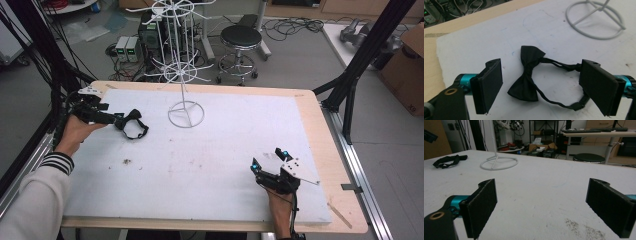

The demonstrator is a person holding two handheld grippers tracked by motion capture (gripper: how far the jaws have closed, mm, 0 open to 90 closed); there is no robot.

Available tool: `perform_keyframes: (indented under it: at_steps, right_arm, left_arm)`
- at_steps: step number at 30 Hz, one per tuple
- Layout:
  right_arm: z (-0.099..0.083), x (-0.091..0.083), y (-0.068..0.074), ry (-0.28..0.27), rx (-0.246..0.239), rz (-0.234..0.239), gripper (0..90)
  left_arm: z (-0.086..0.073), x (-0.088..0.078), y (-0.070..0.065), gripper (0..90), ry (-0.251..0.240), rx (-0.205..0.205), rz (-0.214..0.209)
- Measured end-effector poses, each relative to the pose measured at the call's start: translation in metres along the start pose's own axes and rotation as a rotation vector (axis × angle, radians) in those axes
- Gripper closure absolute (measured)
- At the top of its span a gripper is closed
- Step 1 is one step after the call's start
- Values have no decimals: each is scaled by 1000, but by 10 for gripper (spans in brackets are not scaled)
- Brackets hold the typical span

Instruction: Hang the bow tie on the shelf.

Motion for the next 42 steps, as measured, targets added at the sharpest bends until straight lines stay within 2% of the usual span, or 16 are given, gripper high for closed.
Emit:
perform_keyframes:
  at_steps: [4,6,10,15,24,27,31,36,38,42]
  right_arm:
    - [0,0,-1,-4,4,-5,89]
    - [0,0,-1,-3,8,-6,89]
    - [0,0,-1,-4,12,-4,89]
    - [0,0,-1,-2,11,-5,89]
    - [0,0,-1,-3,7,-8,89]
    - [0,0,-1,-3,7,-11,89]
    - [0,0,-1,-3,9,-10,89]
    - [0,0,-1,-3,10,-9,89]
    - [0,0,-1,-3,12,-10,89]
    - [0,0,-1,-2,16,-11,89]
  left_arm:
    - [2,15,6,191,65,8,25]
    - [1,22,8,195,64,-22,19]
    - [-6,33,16,219,139,-30,44]
    - [-9,39,22,225,157,-32,51]
    - [-15,54,16,251,209,-7,53]
    - [-15,56,16,277,215,-6,75]
    - [-17,58,17,328,236,-8,81]
    - [-18,59,16,446,243,-8,80]
    - [-18,60,16,494,251,7,84]
    - [-18,61,14,572,249,0,76]
Point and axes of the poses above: each handheld gripper's, and its own axes: x roughly forward along the jaws, z roughly out of its top, y roughly to its left, the point moved 3 cm from there along x, roughly forward along the jaws, and after that the axes turned 9 degrees about -x, right-handed, at the moved point
